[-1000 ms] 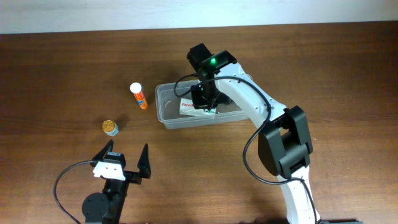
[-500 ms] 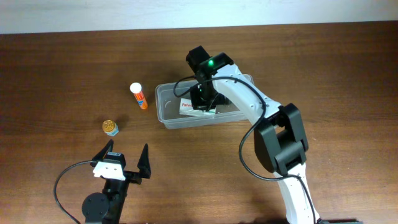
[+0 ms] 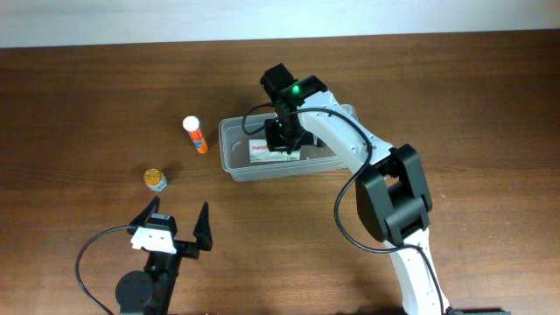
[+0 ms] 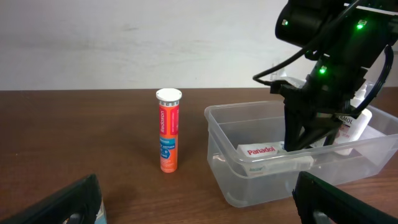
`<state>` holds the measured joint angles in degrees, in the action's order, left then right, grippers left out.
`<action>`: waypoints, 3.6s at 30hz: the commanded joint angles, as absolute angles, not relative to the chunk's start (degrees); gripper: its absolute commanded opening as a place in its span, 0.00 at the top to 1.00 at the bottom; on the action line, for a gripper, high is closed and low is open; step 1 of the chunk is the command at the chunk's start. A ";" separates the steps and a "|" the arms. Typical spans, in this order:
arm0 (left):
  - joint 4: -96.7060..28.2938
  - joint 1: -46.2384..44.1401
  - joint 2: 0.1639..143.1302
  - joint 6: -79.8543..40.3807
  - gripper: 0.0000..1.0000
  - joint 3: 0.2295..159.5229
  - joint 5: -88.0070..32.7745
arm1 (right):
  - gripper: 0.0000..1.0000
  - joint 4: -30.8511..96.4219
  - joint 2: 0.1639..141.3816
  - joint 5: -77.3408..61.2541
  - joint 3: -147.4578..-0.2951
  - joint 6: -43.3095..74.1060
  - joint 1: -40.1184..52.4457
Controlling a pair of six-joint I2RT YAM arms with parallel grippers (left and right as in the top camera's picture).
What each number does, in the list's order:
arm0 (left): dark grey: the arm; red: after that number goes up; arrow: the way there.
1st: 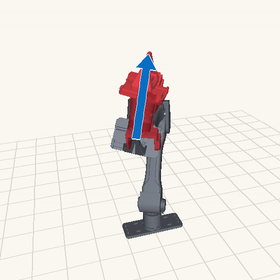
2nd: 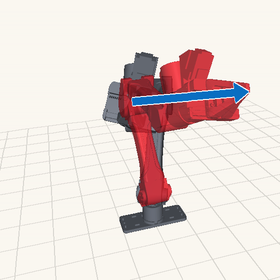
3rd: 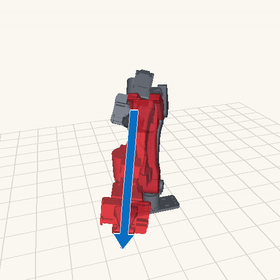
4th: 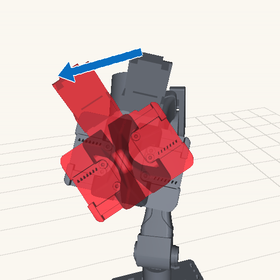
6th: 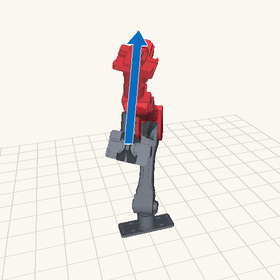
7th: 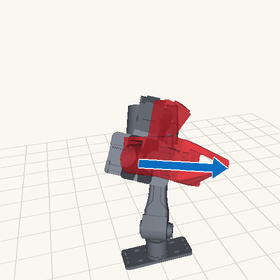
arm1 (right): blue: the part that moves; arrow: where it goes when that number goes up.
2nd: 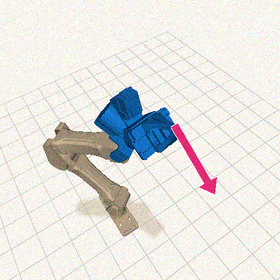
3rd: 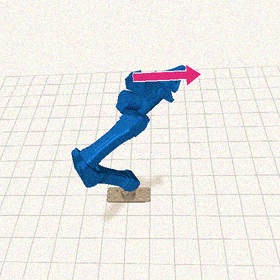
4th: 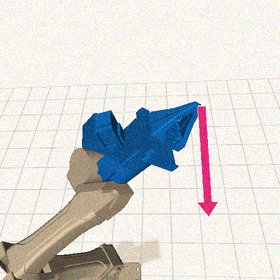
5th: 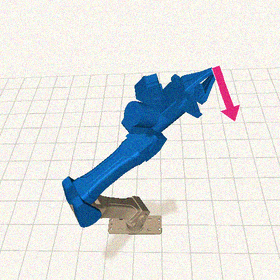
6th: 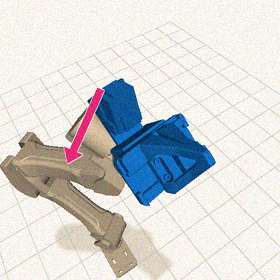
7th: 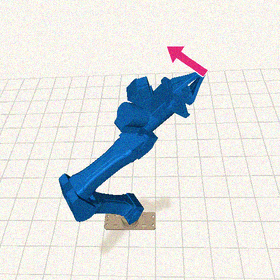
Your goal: Pack container
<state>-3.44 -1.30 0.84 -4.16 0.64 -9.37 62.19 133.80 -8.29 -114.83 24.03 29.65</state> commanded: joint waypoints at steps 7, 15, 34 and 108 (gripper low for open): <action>-3.73 -0.95 0.36 -4.49 0.01 0.51 -8.99 | 0.96 59.94 135.39 -5.48 -114.30 24.51 29.47; -3.73 -0.95 0.36 -4.49 0.01 0.51 -8.99 | 0.96 58.13 135.39 -5.34 -114.30 27.75 29.56; -3.75 -0.95 0.36 -4.49 0.01 0.51 -8.99 | 0.96 58.76 135.37 -13.78 -114.32 30.74 29.61; -3.73 -0.95 0.36 -4.49 0.01 0.51 -8.99 | 0.96 48.66 135.13 -5.76 -115.22 33.17 26.98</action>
